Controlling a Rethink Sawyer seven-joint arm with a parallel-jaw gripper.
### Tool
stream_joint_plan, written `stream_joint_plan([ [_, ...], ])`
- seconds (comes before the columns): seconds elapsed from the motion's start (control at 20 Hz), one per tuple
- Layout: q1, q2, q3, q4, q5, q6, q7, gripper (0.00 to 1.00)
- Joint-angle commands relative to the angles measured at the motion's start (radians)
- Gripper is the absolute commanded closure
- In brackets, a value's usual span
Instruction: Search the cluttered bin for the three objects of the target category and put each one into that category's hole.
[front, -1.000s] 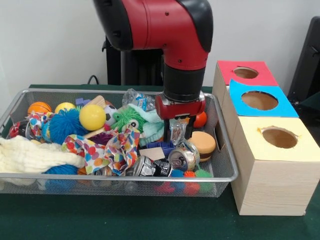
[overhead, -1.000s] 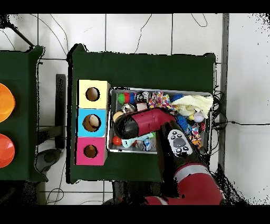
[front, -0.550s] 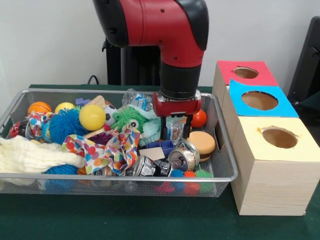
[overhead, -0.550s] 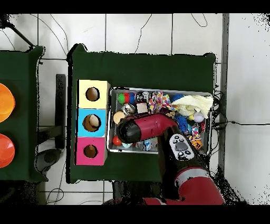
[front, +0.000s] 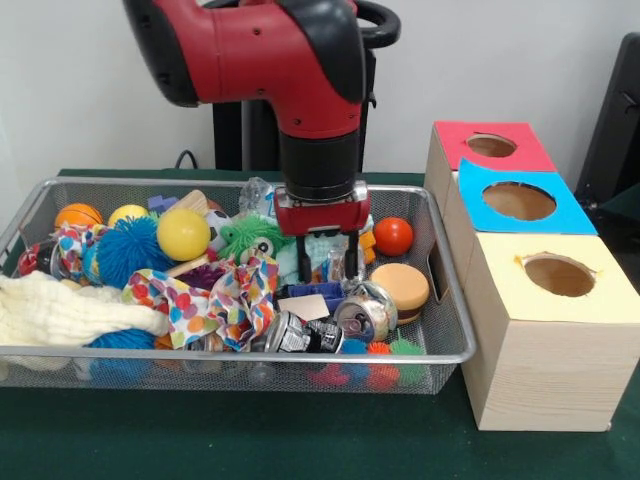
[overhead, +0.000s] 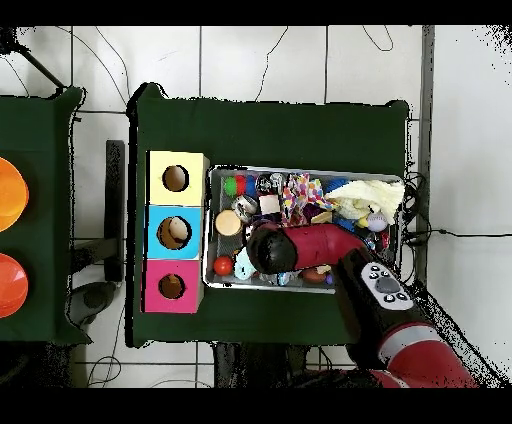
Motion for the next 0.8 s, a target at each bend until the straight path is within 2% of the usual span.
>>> stream_joint_plan([
  [0.05,-0.097,0.021,0.083,0.056,-0.028,0.108,-0.124,0.0],
  [0.8,-0.125,-0.045,0.109,0.053,-0.019,0.224,-0.143,0.0],
])
